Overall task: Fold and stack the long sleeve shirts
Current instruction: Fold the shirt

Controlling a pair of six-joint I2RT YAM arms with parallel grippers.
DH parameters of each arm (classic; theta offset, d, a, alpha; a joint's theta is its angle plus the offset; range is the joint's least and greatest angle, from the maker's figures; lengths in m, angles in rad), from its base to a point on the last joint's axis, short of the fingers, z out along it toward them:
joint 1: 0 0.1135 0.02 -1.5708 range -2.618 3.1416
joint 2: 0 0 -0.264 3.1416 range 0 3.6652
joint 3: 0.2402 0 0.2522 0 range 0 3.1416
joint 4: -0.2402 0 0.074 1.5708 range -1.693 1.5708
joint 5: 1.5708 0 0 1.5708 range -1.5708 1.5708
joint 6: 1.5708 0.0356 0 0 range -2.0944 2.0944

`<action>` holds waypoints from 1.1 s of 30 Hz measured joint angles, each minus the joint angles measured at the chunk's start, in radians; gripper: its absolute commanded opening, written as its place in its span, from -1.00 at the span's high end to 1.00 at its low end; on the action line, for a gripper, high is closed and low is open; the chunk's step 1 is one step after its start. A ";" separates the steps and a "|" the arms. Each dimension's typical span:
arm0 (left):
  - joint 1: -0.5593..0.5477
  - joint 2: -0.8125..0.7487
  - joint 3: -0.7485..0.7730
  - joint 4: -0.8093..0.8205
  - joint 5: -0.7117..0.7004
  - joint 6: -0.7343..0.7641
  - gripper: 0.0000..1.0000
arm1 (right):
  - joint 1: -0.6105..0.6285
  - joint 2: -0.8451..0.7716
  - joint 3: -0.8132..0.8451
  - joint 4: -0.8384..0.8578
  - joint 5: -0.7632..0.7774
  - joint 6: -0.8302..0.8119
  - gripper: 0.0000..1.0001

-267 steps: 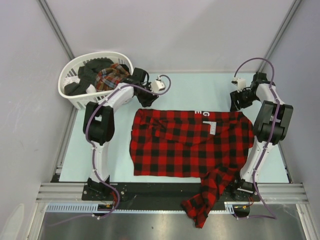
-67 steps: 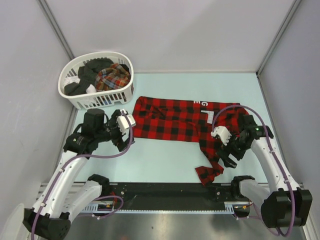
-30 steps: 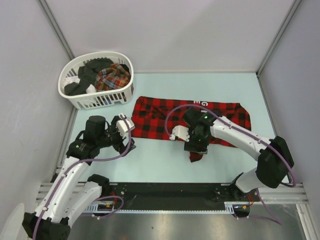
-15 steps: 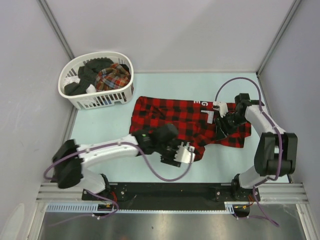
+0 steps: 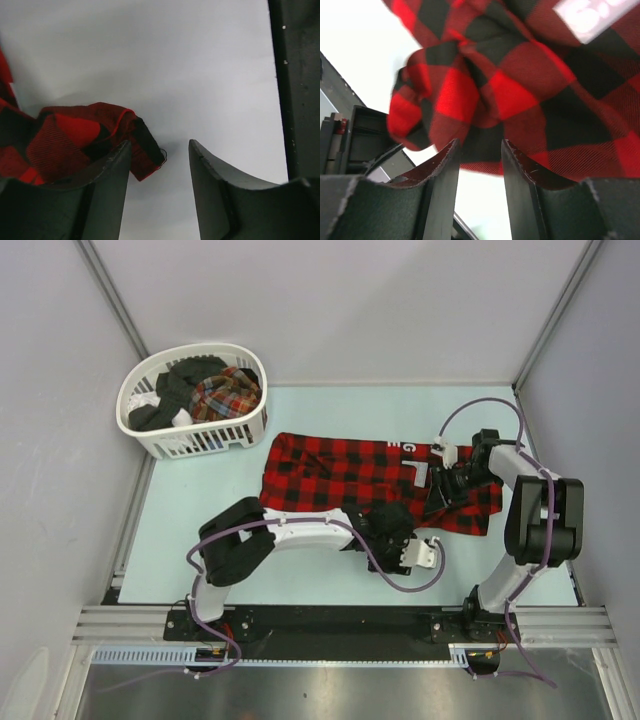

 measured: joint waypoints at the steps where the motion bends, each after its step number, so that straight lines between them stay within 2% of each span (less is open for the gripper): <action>1: 0.000 0.014 0.003 0.002 -0.005 -0.013 0.03 | -0.004 0.021 -0.001 0.006 0.001 0.007 0.13; 2: 0.000 0.026 0.003 -0.001 -0.012 -0.029 0.16 | -0.009 0.044 -0.001 0.014 0.002 0.013 0.13; 4: 0.000 0.049 0.016 -0.019 -0.018 -0.054 0.30 | -0.015 0.088 -0.001 0.024 0.009 0.023 0.13; 7: 0.001 0.056 0.033 -0.039 -0.032 -0.083 0.74 | -0.018 0.136 -0.005 0.035 0.035 0.037 0.14; 8: 0.001 0.056 0.033 -0.047 -0.031 -0.093 0.96 | -0.018 0.141 -0.007 0.039 0.042 0.038 0.15; 9: 0.001 0.055 0.033 -0.052 -0.030 -0.103 1.00 | -0.017 0.144 -0.011 0.047 0.052 0.045 0.15; 14: -0.005 0.011 0.032 -0.136 0.035 -0.160 1.00 | -0.006 0.144 -0.017 0.064 0.080 0.072 0.16; 18: -0.015 -0.112 0.033 -0.169 0.193 -0.241 1.00 | -0.002 0.144 -0.017 0.071 0.090 0.096 0.16; 21: -0.010 -0.220 0.029 -0.126 0.345 -0.353 1.00 | 0.002 0.143 -0.017 0.074 0.099 0.108 0.16; 24: 0.029 -0.319 -0.056 0.054 0.481 -0.558 1.00 | 0.006 0.142 -0.017 0.076 0.108 0.120 0.15; 26: 0.100 -0.368 -0.179 0.259 0.532 -0.769 1.00 | 0.012 0.137 -0.017 0.078 0.119 0.123 0.15; 29: 0.233 -0.368 -0.334 0.483 0.526 -1.032 1.00 | 0.024 0.128 -0.019 0.082 0.138 0.123 0.15; 31: 0.332 -0.359 -0.429 0.547 0.483 -1.183 0.99 | 0.032 0.124 -0.020 0.083 0.152 0.123 0.15; 33: 0.409 -0.357 -0.484 0.535 0.418 -1.274 0.48 | 0.040 0.118 -0.020 0.084 0.166 0.122 0.15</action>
